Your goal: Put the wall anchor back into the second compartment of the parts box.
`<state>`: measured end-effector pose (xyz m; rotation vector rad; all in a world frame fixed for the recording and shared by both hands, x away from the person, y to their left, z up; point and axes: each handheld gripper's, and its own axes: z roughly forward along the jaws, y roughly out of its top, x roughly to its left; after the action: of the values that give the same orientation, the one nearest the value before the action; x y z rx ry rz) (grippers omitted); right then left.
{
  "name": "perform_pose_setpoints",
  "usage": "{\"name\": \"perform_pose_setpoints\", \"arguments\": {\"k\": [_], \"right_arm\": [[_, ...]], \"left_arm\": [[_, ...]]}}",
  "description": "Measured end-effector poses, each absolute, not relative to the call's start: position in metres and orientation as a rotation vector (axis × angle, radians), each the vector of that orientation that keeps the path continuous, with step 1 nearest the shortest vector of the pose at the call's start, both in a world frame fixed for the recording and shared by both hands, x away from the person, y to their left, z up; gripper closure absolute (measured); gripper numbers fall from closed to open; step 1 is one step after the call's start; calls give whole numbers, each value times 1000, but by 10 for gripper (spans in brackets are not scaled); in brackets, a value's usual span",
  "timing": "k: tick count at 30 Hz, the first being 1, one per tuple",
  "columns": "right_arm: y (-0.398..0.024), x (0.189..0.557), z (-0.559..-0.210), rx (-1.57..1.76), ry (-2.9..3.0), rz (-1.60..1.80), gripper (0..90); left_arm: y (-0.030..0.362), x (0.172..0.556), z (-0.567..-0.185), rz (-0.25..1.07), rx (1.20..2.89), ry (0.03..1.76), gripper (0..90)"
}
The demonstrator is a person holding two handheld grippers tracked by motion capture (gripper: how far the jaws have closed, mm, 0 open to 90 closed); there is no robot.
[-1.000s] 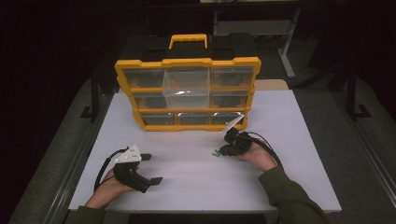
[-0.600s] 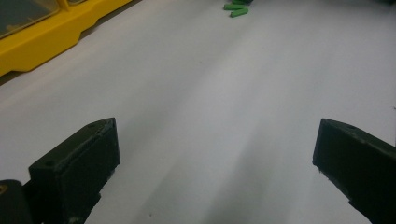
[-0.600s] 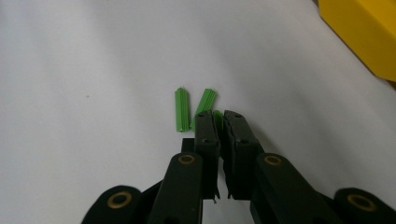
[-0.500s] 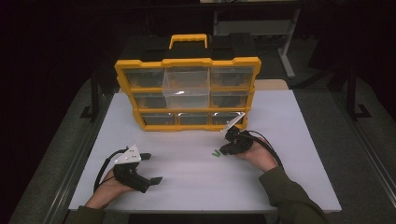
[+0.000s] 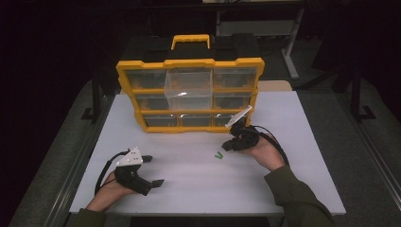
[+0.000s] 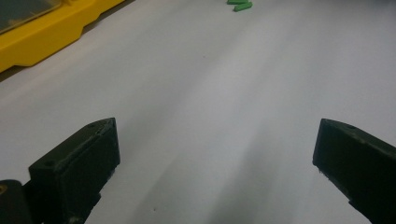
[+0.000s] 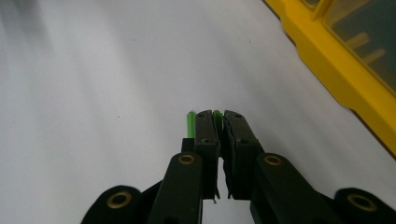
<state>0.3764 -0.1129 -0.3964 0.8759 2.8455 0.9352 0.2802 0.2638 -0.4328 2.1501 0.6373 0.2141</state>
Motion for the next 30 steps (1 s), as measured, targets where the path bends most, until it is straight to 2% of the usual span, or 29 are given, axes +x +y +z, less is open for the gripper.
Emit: {"name": "perform_pose_setpoints", "arguments": {"k": [13,30], "right_arm": [[-115,381,-370,853,2844,978,843],[-125,387,-318,835,2817,1067,843]], "left_arm": [[268,280,-432,206,2127,654,6],[268,280,-434,200,2133,655,6]]}}
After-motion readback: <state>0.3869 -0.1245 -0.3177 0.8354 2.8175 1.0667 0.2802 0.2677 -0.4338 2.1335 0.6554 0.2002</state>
